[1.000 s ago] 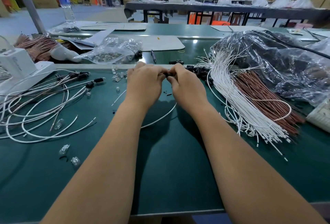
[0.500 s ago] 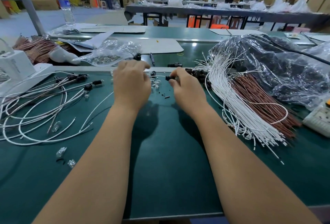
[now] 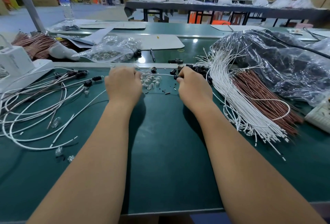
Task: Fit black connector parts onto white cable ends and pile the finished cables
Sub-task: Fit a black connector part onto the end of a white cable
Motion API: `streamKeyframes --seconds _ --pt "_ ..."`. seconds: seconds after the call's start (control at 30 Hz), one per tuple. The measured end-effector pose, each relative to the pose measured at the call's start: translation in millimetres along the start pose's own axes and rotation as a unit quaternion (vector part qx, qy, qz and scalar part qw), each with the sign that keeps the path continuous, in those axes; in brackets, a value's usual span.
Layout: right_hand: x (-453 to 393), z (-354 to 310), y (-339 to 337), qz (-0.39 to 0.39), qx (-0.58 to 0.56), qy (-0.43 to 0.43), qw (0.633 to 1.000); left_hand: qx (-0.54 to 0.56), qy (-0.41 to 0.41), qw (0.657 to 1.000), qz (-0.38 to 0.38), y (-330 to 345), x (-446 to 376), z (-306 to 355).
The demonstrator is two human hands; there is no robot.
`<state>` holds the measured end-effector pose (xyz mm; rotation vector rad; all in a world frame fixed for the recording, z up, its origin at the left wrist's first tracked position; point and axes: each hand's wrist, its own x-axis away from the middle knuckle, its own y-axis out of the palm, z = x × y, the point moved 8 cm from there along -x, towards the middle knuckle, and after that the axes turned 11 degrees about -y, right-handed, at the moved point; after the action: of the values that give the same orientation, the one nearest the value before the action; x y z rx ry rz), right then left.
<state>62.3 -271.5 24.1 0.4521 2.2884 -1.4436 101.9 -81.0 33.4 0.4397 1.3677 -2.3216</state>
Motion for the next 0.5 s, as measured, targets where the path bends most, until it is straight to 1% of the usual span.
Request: streamKeyframes --seconds 0.07,0.1,0.17,0.23,0.27,0.33,0.4,0.5 --pt "0 2 2 -0.011 -0.03 0.012 0.999 -0.013 -0.021 1.0 -0.008 2 0 -4" --pt "0 0 3 -0.016 -0.042 0.008 0.999 0.006 -0.01 1.0 -0.01 2 1 1" --pt "0 -8 4 -0.019 -0.069 -0.015 0.997 0.097 0.04 0.994 -0.02 0 7 19" --pt "0 -17 5 -0.023 -0.097 -0.048 0.994 0.191 0.08 0.976 -0.065 0 15 36" --pt "1 -21 6 -0.027 -0.106 -0.062 0.992 0.222 0.085 0.967 -0.095 2 18 42" --pt "2 -26 9 -0.038 -0.113 -0.079 0.99 0.251 0.07 0.956 -0.137 8 20 43" --pt "3 -28 10 -0.04 -0.12 -0.086 0.988 0.271 0.037 0.949 -0.155 12 18 37" --pt "2 -27 9 -0.033 -0.142 -0.084 0.986 0.319 -0.002 0.93 -0.185 14 15 29"
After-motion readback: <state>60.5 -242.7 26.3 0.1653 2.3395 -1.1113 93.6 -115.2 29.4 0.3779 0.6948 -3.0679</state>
